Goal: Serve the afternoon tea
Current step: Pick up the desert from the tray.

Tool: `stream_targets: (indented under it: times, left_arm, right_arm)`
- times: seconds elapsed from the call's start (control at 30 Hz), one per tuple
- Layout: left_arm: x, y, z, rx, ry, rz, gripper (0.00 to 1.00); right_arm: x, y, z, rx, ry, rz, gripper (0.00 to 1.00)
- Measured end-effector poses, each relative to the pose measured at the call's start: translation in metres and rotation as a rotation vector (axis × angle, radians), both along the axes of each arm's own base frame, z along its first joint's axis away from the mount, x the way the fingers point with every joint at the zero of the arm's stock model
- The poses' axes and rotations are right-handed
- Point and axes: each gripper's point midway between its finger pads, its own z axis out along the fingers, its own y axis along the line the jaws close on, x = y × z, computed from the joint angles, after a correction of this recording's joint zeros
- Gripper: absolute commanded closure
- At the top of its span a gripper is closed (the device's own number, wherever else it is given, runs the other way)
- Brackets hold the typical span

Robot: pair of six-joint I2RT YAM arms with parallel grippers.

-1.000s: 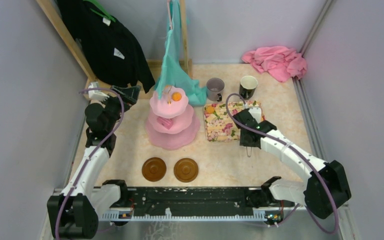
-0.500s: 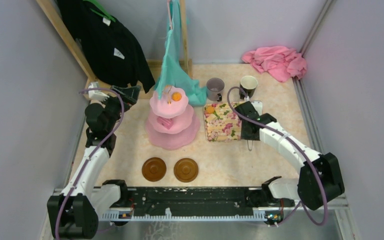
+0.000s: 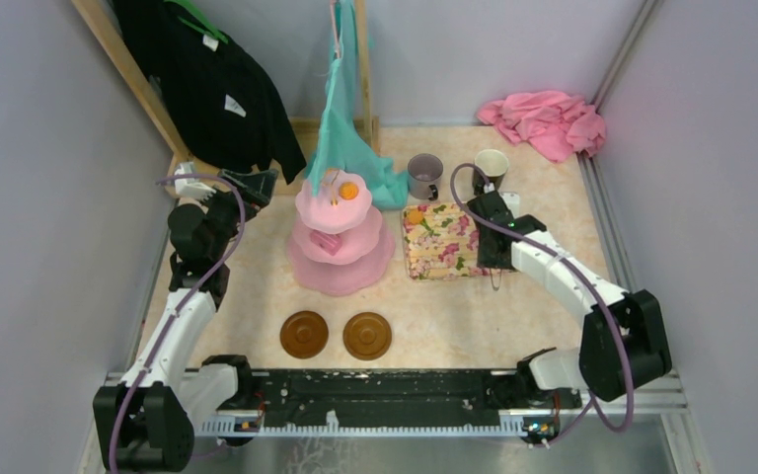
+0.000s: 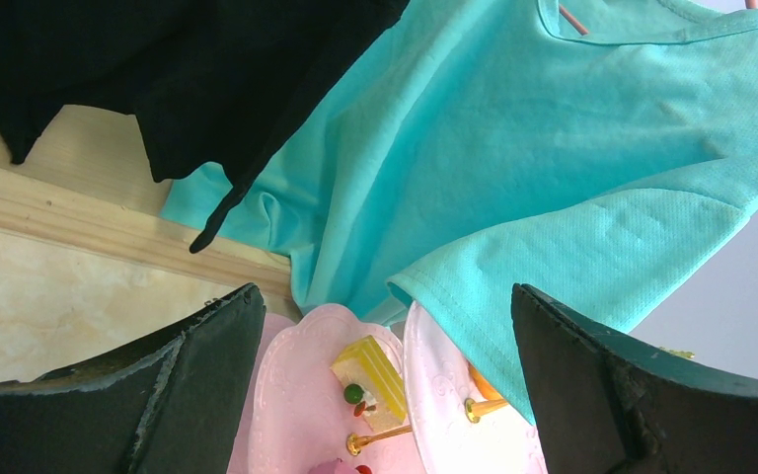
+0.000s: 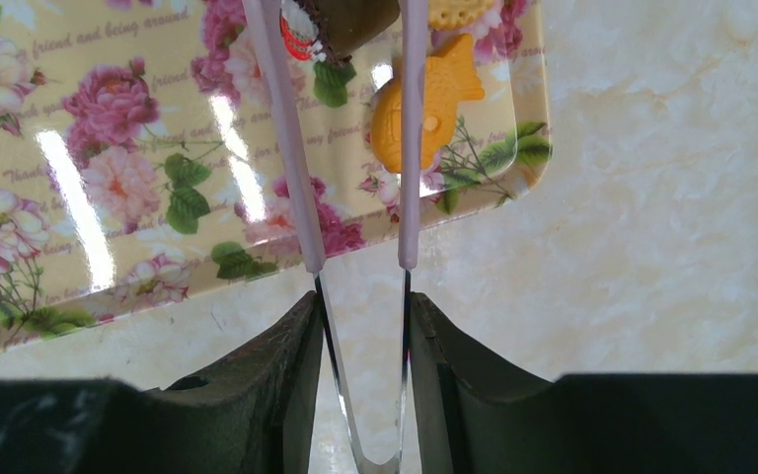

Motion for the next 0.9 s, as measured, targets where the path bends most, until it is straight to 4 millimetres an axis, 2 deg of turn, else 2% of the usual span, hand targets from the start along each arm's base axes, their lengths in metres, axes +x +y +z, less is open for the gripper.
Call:
stream_targets:
  times: [0.9]
  left_arm:
    - [0.001, 0.0, -0.002, 0.0, 0.004, 0.0, 0.01]
  right_arm:
    - [0.014, -0.002, -0.015, -0.006, 0.048, 0.02, 0.61]
